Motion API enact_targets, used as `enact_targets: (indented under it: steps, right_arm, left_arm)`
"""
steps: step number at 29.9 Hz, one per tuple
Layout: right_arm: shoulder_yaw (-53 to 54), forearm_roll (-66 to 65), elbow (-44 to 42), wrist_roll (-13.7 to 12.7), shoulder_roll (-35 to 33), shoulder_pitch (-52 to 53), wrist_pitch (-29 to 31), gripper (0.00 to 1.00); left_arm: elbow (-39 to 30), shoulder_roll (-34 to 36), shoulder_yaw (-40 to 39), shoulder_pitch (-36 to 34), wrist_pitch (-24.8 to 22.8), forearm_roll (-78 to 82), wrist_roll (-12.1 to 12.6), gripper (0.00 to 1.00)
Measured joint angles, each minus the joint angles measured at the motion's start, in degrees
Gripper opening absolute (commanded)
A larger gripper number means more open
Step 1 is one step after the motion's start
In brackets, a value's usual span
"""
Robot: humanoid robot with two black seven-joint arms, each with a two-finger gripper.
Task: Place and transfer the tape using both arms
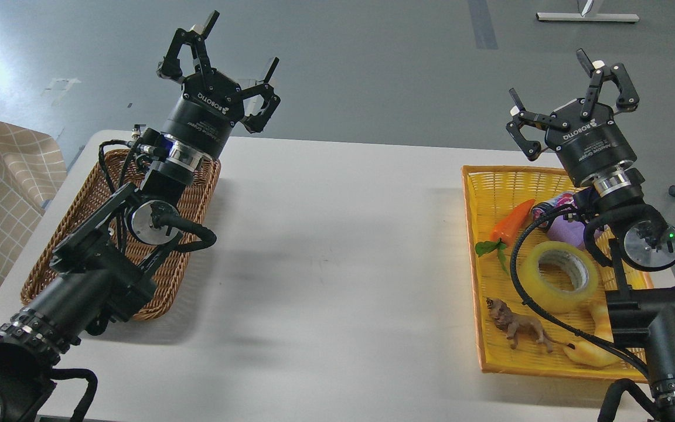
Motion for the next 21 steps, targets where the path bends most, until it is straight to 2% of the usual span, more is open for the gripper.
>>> enact_targets:
  steps: [3, 9, 21]
  right_arm:
    - [0.0, 0.0, 0.0, 0.0, 0.0, 0.0, 0.0, 1.00]
    - [0.0, 0.0, 0.0, 0.0, 0.0, -0.1, 0.0, 1.00]
    - [0.0, 0.0, 0.0, 0.0, 0.0, 0.0, 0.0, 1.00]
  left_arm:
    - [0.1, 0.1, 0.0, 0.0, 0.0, -0.1, 0.5, 0.98]
    - [0.2, 0.1, -0.1, -0.2, 0.0, -0.1, 4.8, 0.98]
    - [0.1, 0.0, -0.2, -0.2, 0.0, -0.1, 5.0, 0.98]
